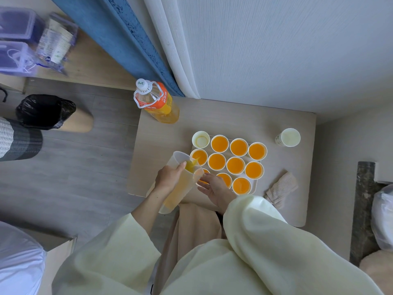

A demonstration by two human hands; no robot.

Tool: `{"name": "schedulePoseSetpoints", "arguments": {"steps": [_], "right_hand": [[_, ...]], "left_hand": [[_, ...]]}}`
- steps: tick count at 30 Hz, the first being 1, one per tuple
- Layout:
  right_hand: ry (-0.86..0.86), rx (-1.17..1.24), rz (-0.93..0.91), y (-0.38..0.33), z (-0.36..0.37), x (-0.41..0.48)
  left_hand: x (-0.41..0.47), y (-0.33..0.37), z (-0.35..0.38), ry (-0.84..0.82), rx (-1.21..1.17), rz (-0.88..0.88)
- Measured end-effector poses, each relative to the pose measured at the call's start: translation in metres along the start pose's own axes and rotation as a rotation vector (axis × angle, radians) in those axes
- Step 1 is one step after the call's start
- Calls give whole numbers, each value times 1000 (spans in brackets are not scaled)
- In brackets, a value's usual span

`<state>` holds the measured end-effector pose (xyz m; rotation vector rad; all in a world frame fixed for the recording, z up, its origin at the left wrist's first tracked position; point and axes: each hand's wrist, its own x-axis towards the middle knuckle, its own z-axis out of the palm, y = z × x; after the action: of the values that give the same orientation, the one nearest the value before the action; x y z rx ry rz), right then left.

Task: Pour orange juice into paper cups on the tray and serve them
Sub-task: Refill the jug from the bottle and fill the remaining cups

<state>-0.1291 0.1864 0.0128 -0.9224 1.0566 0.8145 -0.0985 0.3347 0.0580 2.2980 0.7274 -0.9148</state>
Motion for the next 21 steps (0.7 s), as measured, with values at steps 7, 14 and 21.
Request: {"name": "schedulePoseSetpoints", "arguments": {"steps": [7,14,21], "right_hand": [[8,8,7,-1,1,-1],[6,6,7,2,2,-3],[7,20,4,1,3,-5]], "left_hand": [[1,0,-1,8,0,-6],[0,-4,-2,6,-2,-11],[-1,-4,-3,5,4,-13]]}}
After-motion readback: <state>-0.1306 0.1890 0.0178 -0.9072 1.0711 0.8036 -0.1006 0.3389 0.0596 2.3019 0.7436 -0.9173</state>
